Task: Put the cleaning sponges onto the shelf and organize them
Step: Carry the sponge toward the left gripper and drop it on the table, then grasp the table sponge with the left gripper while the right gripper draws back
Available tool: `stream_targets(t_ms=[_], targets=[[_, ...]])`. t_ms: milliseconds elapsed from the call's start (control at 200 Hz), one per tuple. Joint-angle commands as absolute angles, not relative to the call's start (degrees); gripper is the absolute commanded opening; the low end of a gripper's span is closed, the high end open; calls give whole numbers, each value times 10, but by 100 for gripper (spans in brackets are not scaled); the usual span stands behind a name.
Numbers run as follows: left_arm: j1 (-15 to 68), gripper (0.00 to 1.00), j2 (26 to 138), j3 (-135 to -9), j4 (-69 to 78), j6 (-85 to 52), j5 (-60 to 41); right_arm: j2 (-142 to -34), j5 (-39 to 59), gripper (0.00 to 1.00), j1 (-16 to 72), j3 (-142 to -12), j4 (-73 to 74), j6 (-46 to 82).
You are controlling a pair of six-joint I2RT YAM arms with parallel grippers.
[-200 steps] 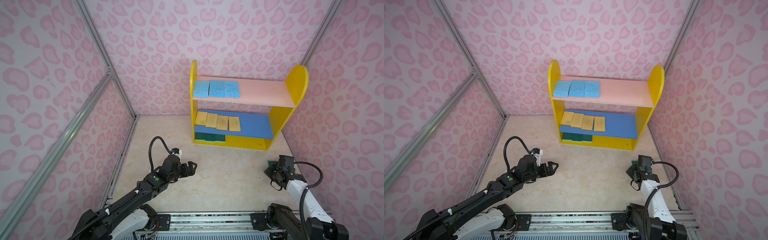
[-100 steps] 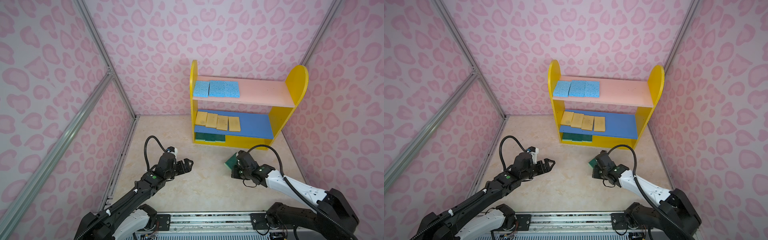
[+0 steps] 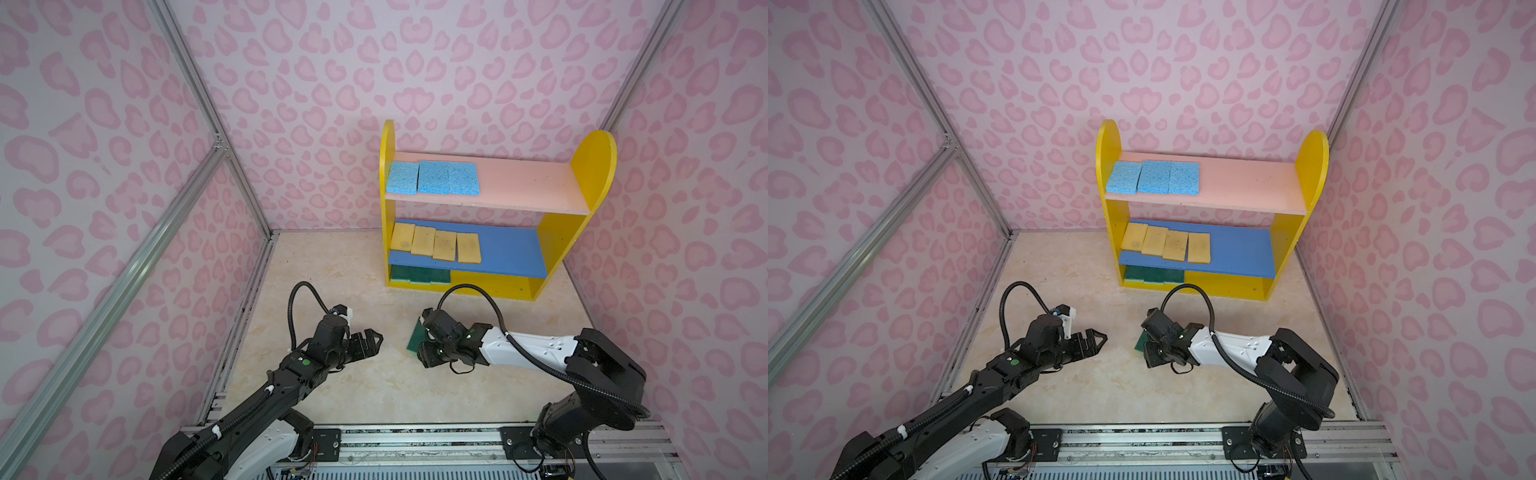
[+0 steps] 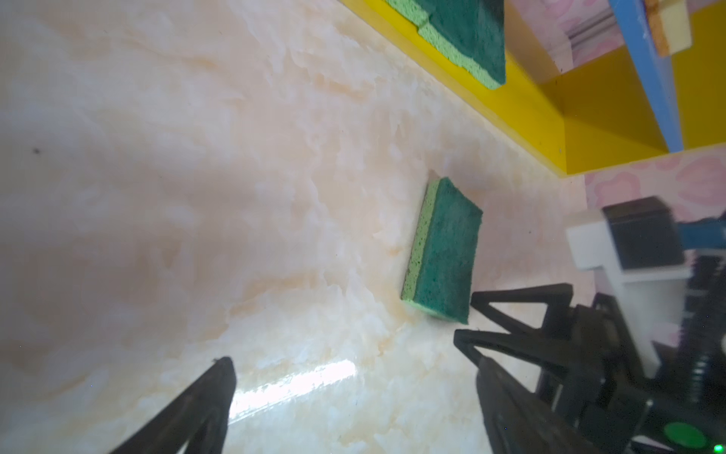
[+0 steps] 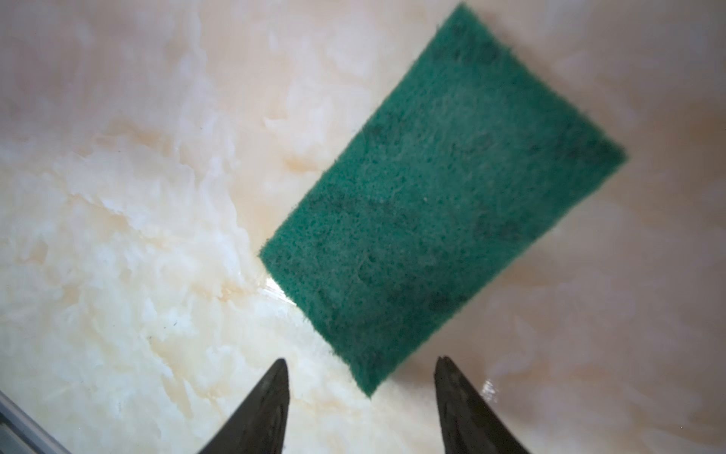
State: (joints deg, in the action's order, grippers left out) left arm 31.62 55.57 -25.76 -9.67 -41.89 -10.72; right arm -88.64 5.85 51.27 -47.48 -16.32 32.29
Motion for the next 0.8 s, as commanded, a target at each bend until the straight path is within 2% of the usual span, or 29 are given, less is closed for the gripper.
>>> stream_targets(t_ms=[0,140,205,415,795], targets=[[348,90,592,-291,-98,-384,-88,-852,40,64,512,-460,-151,317],[367,66,670,-322,-71,-385,-97,-777,51,64,494,-419,-131,339],[373,59,706,-340,-63,-382,-99,-739,65,64,474,-394,-123,350],[387,60,813,-415,-50,-366,-122,-636,126,64,382,-312,-117,371],[415,61,968,-510,-41,-362,-147,-488,152,63,300,-229,-129,383]])
